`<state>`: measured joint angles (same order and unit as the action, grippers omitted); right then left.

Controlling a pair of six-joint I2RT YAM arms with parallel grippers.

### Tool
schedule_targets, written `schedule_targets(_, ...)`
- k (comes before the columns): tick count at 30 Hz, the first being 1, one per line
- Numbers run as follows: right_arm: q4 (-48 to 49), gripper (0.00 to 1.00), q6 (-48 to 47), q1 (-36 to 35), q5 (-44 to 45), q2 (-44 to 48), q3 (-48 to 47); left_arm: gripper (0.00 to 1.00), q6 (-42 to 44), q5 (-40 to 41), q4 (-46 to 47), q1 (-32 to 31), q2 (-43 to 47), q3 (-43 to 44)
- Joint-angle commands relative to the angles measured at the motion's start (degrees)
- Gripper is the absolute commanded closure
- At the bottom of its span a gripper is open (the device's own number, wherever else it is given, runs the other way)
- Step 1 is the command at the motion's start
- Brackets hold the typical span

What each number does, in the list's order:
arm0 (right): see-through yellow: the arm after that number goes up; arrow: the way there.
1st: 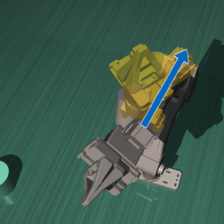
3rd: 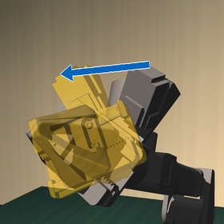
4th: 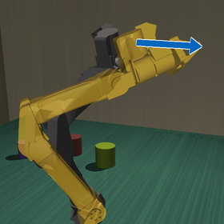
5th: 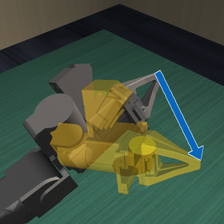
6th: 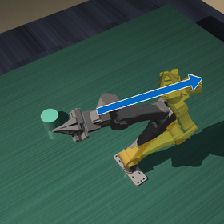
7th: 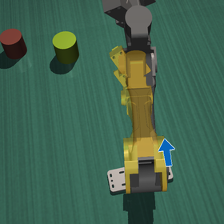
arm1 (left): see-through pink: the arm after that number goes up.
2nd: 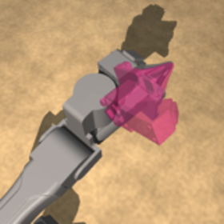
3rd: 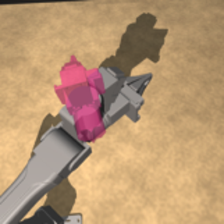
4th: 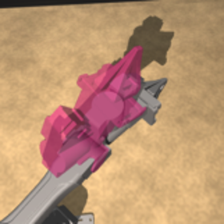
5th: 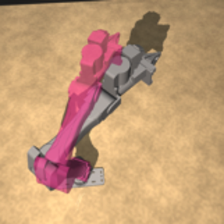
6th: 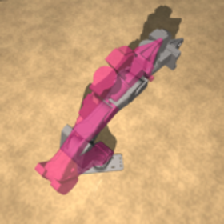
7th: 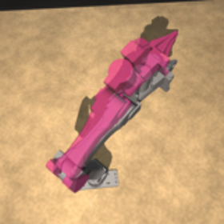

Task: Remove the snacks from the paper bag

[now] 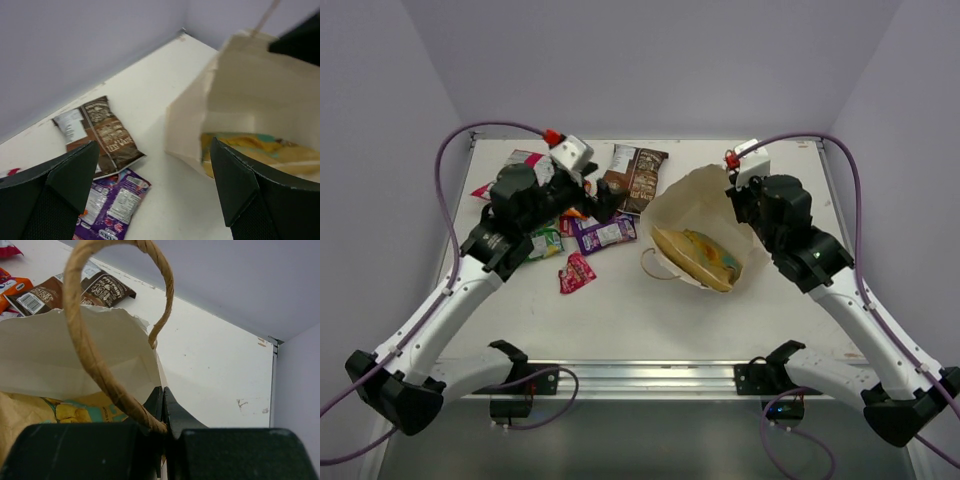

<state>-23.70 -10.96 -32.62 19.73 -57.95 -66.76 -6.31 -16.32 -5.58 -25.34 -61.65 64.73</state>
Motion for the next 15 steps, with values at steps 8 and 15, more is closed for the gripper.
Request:
schedule_targets(8, 2.5, 1.00, -2.6, -1.0, -3.8, 2.6, -0.7, 0.01, 28.8, 11.0, -16.4, -31.8, -7.5, 6.5)
schedule_targets(15, 1.9, 1.00, -2.0, -1.9, -4.3, 2.8, 0.2, 0.01, 38.0, 11.7, -17.6, -36.7, -14.0, 10.1)
